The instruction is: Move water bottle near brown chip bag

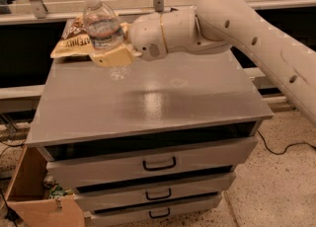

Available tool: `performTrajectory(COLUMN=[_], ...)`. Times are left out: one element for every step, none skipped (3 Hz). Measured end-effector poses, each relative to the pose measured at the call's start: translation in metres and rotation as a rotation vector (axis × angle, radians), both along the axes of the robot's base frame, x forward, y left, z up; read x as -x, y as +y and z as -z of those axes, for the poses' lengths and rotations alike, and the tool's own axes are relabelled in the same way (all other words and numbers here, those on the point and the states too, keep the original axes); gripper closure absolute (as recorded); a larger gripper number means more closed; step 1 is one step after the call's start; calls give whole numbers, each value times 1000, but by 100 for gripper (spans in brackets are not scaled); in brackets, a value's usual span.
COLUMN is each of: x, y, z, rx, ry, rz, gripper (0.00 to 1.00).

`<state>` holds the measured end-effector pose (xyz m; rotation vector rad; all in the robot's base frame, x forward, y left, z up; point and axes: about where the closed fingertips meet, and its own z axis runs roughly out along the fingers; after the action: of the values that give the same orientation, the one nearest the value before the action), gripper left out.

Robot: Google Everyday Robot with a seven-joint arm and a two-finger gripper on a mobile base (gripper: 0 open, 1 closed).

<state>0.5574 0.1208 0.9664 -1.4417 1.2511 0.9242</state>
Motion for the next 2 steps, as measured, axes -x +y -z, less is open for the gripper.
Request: performTrajectory(x=[1,-16], y=[0,4], z=[1,3], rx=[1,-48], ry=[2,-19], rz=[0,31], gripper=[100,100])
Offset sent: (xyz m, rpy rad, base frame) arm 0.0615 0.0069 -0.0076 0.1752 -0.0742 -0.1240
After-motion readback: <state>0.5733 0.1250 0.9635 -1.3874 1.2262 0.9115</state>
